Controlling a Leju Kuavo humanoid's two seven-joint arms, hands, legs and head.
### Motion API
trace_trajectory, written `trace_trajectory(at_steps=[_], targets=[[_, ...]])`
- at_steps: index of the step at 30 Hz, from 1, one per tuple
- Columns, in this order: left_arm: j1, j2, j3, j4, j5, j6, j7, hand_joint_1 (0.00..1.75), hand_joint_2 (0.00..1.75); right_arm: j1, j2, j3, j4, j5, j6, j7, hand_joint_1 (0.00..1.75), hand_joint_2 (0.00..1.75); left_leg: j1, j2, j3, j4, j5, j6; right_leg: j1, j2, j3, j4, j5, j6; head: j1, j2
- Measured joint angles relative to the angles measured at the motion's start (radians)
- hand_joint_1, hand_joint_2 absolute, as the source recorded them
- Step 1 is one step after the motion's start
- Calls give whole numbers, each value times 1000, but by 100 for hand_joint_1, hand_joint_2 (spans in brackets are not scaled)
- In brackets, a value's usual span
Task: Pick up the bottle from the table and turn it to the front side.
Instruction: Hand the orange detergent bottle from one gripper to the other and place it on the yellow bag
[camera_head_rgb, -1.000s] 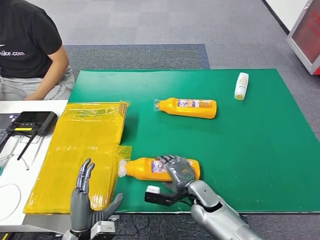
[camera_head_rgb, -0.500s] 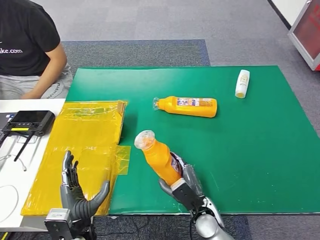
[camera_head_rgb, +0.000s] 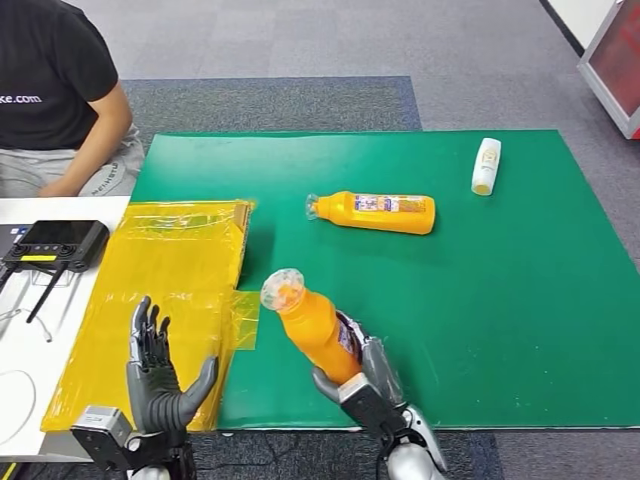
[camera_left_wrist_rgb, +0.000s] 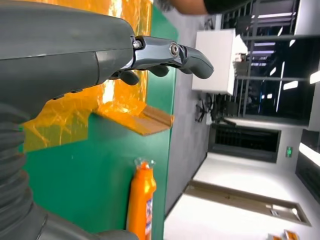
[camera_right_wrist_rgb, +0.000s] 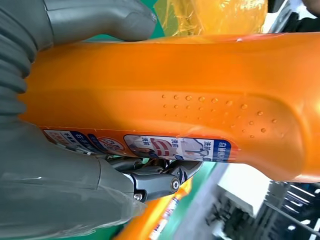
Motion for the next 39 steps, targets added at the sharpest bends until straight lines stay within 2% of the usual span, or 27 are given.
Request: trace_trajectory(at_steps=[2,6,17,23,31,39], targets=[[-21,0,-5,17,15,-53,25,0,175,4,2,19,-4,53,-40,-2,175,175,0,0,-1,0,0,0,0,0,-1,0,0,0,0,0],[-64,4,-26,46,2,-147,95,0,175,-4,10,45,-2,62,-84,-21,175,175,0,0,-1,0,0,0,0,0,-1,0,0,0,0,0],[-169,2,-72,62,-108,-315,191,0,175,-39,36,54,40,28,-117,-49,175,175,0,0,-1,0,0,0,0,0,-1,0,0,0,0,0],[-220,-3,-98,84,-128,-354,197,0,175,-59,48,54,61,25,-115,-49,175,175,0,0,-1,0,1,0,0,0,-1,0,0,0,0,0],[-258,-6,-106,118,-69,-404,256,0,175,-62,55,54,73,23,-118,-62,175,175,0,0,-3,0,0,0,0,0,-3,0,0,0,0,0],[-297,-10,-106,149,-58,-415,262,0,175,-62,57,60,58,16,-117,-63,175,175,0,0,-3,0,0,0,0,0,-3,0,0,0,0,0]])
